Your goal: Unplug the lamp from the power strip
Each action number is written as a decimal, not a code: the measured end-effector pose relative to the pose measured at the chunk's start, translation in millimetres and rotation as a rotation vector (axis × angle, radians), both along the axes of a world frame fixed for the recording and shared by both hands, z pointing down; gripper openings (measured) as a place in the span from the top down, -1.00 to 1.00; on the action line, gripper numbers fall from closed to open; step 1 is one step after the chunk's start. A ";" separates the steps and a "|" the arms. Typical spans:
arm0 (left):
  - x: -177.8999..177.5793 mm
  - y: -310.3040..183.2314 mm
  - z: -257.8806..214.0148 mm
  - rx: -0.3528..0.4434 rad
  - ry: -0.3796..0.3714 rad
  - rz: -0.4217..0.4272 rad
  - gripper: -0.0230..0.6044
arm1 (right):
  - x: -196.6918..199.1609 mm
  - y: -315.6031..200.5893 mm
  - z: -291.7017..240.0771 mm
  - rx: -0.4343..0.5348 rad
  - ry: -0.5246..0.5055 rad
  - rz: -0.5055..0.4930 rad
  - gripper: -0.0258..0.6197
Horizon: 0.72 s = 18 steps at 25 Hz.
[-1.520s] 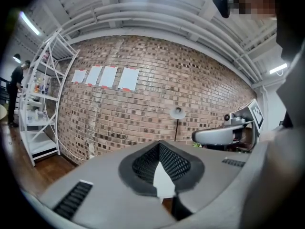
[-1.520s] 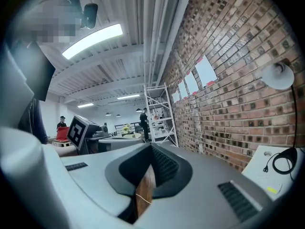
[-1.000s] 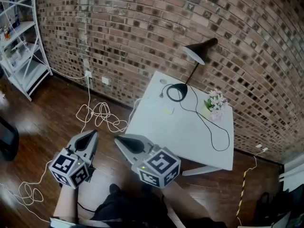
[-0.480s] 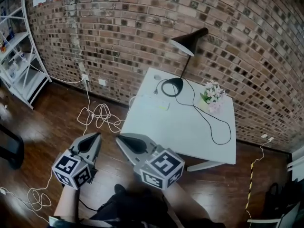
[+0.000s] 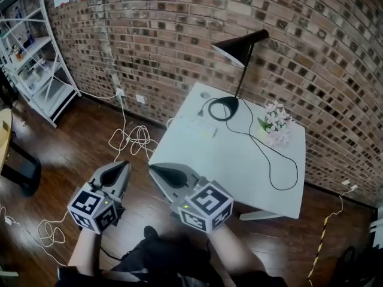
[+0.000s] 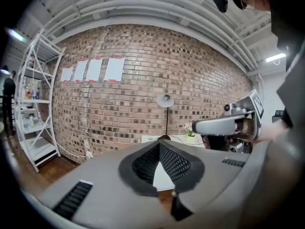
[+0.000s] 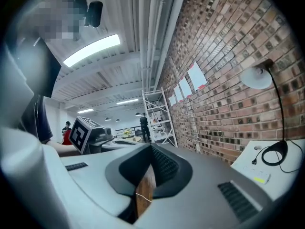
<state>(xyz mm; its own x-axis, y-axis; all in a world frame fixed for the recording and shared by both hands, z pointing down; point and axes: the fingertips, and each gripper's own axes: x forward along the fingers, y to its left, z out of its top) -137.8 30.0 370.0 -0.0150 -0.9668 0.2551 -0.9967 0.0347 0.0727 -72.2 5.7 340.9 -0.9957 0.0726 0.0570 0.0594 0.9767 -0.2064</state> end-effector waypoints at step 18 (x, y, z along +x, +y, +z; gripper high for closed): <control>-5.2 87.4 4.5 -0.075 -0.055 -0.340 0.94 | -12.4 60.3 13.8 -0.051 0.006 -0.347 0.92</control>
